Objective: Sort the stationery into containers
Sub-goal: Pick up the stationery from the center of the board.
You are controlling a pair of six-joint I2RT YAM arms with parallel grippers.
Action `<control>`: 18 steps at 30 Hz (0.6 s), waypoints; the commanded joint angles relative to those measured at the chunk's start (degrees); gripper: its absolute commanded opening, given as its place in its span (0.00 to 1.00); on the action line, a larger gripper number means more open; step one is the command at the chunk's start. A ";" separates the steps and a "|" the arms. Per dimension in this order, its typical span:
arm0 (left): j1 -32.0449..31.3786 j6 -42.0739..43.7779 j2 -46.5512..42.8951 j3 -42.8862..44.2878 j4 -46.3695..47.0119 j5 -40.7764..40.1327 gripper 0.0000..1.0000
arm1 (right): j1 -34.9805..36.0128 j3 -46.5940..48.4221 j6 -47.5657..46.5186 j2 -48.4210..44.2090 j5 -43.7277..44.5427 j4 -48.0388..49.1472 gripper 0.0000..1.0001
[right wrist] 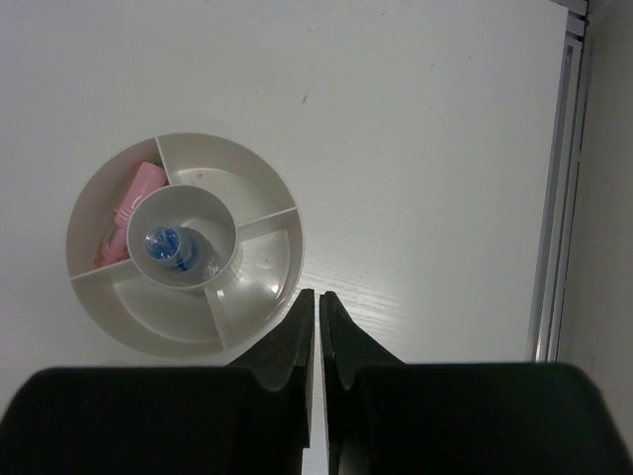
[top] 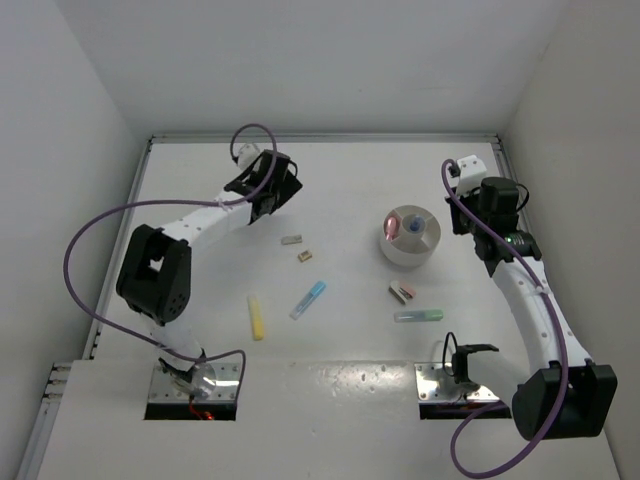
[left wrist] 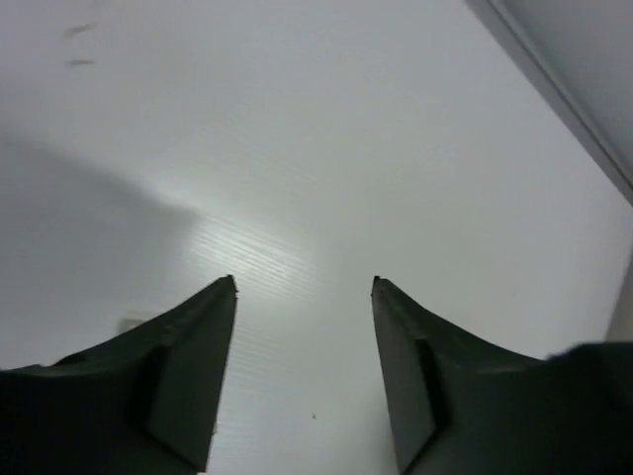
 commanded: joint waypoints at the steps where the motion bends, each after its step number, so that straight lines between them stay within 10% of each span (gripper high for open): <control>1: 0.06 -12.85 1.43 3.98 -19.21 -7.58 0.65 | 0.39 -0.06 -0.07 0.09 -1.01 2.02 0.05; 5: 0.68 -18.38 3.36 4.76 -21.85 -6.53 0.75 | 0.39 -0.06 -0.07 0.09 -0.48 2.02 0.05; 18: 1.29 -30.61 14.52 7.76 -29.95 0.86 0.66 | 0.39 -0.06 -0.07 0.09 -0.48 2.02 0.05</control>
